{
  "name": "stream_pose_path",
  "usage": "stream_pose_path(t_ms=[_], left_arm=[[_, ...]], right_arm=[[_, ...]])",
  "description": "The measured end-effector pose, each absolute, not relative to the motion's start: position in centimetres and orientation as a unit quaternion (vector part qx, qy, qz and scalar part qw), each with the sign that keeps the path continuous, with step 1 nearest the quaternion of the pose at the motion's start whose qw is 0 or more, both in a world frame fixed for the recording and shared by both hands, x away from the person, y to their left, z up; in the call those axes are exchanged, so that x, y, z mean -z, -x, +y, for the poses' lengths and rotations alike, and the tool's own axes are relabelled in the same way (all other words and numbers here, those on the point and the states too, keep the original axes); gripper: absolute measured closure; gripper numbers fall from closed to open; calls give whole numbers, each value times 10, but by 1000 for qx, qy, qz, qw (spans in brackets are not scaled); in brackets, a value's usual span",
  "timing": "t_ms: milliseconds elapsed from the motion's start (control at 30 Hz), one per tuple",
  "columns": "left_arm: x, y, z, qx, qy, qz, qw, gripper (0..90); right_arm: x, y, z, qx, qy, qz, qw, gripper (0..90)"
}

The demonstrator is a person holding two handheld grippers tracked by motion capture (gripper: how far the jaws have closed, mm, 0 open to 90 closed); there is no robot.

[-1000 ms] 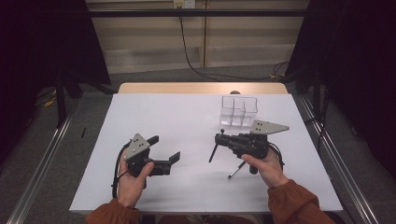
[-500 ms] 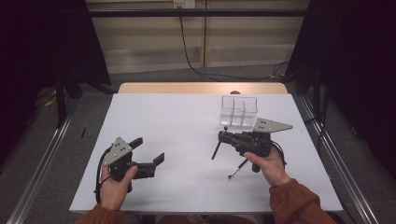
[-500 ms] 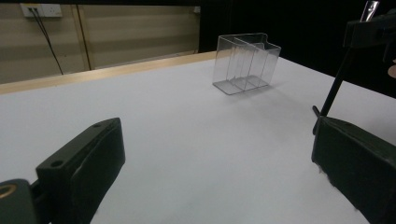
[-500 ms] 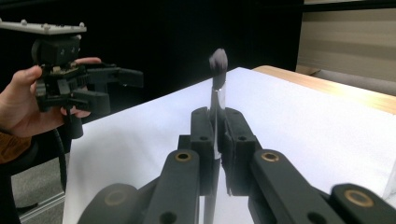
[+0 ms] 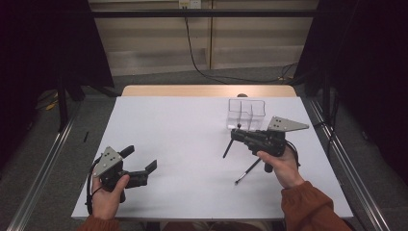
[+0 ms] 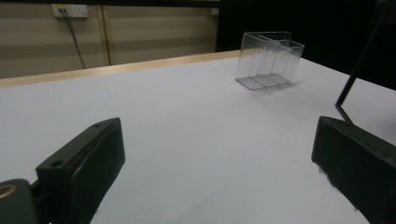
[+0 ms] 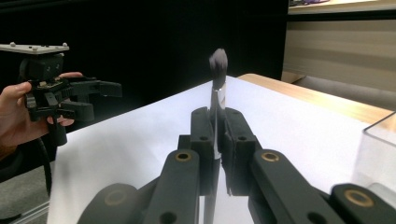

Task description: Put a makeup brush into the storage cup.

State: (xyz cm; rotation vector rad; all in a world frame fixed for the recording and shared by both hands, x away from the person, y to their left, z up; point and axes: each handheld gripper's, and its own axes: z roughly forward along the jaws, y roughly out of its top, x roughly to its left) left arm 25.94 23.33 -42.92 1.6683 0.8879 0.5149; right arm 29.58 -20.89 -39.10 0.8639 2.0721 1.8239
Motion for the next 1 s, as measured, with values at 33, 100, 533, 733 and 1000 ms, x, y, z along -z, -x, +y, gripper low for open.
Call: stream_pose_path(t_ms=[33, 100, 533, 733, 1000], left_arm=[[430, -260, 235, -219, -703, 380, 559, 27], [433, -259, 237, -220, -701, 385, 559, 27], [430, -252, 237, -220, -700, 376, 567, 27], [432, -252, 235, -219, -704, 376, 561, 27], [432, -250, 236, -221, -702, 381, 560, 28]], right_arm=[[390, -297, -210, -625, -296, 711, 128, 838], [385, -300, -215, -628, -298, 706, 135, 839], [367, -331, -227, -620, -323, 697, 158, 838], [354, -343, -231, -622, -331, 688, 172, 838], [337, -366, -237, -611, -341, 688, 194, 838]])
